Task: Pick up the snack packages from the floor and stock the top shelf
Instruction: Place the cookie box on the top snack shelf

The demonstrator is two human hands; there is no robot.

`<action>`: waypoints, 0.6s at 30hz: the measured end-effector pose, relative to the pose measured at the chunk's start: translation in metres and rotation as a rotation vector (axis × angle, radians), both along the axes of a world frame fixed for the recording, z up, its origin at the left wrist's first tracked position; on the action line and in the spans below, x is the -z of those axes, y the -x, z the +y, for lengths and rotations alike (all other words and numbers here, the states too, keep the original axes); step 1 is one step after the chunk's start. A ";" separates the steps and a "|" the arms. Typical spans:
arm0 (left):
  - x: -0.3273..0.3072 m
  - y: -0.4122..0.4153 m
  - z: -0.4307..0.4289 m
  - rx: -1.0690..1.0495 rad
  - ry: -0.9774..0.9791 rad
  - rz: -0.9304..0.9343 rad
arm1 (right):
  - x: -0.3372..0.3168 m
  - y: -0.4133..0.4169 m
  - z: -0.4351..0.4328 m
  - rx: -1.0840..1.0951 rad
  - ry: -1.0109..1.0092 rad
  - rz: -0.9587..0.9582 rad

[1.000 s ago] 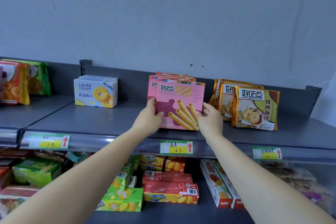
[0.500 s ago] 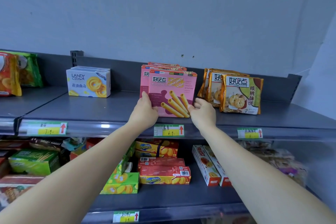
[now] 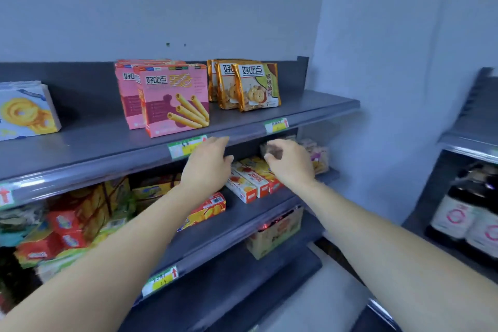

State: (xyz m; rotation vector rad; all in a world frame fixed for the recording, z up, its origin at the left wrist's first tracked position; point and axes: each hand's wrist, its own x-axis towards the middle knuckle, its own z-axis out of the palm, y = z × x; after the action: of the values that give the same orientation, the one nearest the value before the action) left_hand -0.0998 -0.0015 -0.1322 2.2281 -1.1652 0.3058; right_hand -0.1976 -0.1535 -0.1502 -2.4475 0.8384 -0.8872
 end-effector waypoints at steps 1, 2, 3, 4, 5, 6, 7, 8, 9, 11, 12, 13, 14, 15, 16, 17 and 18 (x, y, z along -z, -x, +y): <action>0.005 0.009 -0.003 0.036 -0.032 -0.013 | 0.005 0.020 0.002 0.041 0.025 0.031; 0.010 0.020 -0.007 0.073 -0.061 -0.025 | 0.009 0.041 0.003 0.078 0.043 0.062; 0.014 0.032 -0.011 0.108 -0.091 -0.036 | 0.014 0.062 0.003 0.114 0.053 0.087; 0.019 0.044 -0.016 0.147 -0.119 -0.046 | 0.020 0.084 0.004 0.151 0.055 0.108; 0.024 0.059 -0.021 0.189 -0.151 -0.051 | 0.025 0.107 0.004 0.193 0.049 0.128; 0.029 0.073 -0.026 0.234 -0.178 -0.059 | 0.030 0.130 0.003 0.238 0.035 0.149; 0.033 0.089 -0.032 0.283 -0.197 -0.063 | 0.035 0.154 0.002 0.279 0.019 0.174; 0.038 0.106 -0.038 0.329 -0.202 -0.064 | 0.040 0.177 0.002 0.314 0.006 0.206; 0.042 0.124 -0.044 0.373 -0.208 -0.064 | 0.046 0.201 0.001 0.345 -0.005 0.236; 0.052 0.161 -0.055 0.452 -0.237 -0.071 | 0.057 0.249 0.002 0.398 -0.028 0.280; 0.058 0.181 -0.061 0.488 -0.265 -0.070 | 0.063 0.274 0.005 0.429 -0.039 0.296; 0.064 0.202 -0.066 0.527 -0.290 -0.065 | 0.068 0.300 0.009 0.465 -0.048 0.305; 0.071 0.223 -0.072 0.569 -0.311 -0.058 | 0.073 0.325 0.014 0.506 -0.060 0.313; 0.078 0.245 -0.077 0.612 -0.331 -0.055 | 0.078 0.351 0.020 0.550 -0.074 0.325; 0.084 0.268 -0.082 0.650 -0.352 -0.051 | 0.082 0.377 0.026 0.591 -0.092 0.342; 0.090 0.291 -0.085 0.685 -0.371 -0.048 | 0.087 0.402 0.033 0.628 -0.114 0.356; 0.097 0.315 -0.088 0.717 -0.390 -0.044 | 0.092 0.428 0.040 0.663 -0.134 0.365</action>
State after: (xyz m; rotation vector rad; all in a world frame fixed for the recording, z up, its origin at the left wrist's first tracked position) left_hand -0.4151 -0.0899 -0.2288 1.9330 -2.0825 -0.1850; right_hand -0.6255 -0.1132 -0.2425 -2.2589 1.8410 -0.5486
